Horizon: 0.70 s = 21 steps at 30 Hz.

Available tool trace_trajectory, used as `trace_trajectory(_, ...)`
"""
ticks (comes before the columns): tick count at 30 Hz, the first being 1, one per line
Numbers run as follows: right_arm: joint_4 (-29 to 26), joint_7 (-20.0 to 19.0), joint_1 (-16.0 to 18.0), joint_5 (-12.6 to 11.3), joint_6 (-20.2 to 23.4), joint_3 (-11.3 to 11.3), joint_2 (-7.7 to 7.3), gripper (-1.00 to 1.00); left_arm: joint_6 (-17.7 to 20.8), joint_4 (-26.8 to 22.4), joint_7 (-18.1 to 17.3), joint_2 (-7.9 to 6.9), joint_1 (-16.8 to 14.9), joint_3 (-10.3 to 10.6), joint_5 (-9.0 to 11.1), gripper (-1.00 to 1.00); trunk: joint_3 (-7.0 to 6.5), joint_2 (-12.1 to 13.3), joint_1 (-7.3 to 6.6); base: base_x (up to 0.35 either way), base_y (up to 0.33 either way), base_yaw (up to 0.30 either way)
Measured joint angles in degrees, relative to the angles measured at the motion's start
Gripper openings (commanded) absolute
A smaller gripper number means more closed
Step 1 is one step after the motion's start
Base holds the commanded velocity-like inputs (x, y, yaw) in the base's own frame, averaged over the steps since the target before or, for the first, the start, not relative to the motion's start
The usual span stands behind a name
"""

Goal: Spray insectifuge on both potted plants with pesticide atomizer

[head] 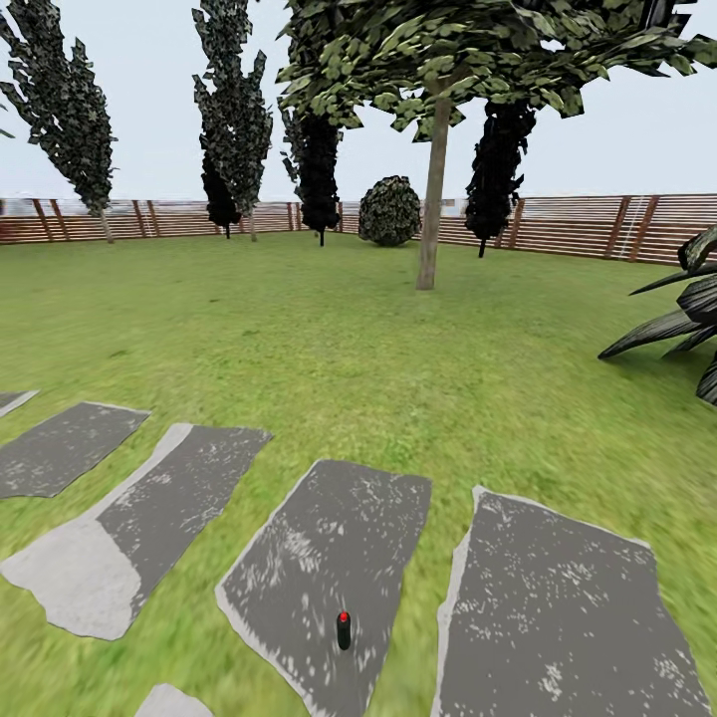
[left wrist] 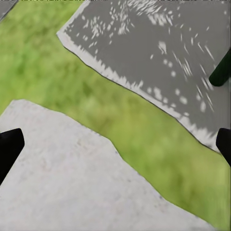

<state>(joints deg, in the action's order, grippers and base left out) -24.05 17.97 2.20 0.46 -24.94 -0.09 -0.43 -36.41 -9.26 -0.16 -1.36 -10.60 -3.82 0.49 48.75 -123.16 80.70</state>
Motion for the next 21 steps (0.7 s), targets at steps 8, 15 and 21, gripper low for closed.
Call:
trace_trajectory(8,0.1,0.0,0.0,-0.1,0.0,-0.1,-0.02,1.00,0.0,-0.1,0.4,-0.03,0.0,0.0,0.0,1.00,0.00,0.0,0.00,0.000,-0.163,0.000)
trace_trajectory(15,0.1,0.0,0.0,-0.1,0.0,-0.1,-0.02,1.00,-0.1,-0.1,0.4,-0.08,0.0,0.0,0.1,1.00,0.00,0.0,0.00,0.000,-0.270,0.000)
trace_trajectory(21,0.1,0.0,0.0,-0.1,0.0,-0.1,-0.02,1.00,-0.1,-0.1,0.4,-0.21,0.0,-0.2,0.2,1.00,0.00,0.0,0.00,0.023,-0.273,0.000)
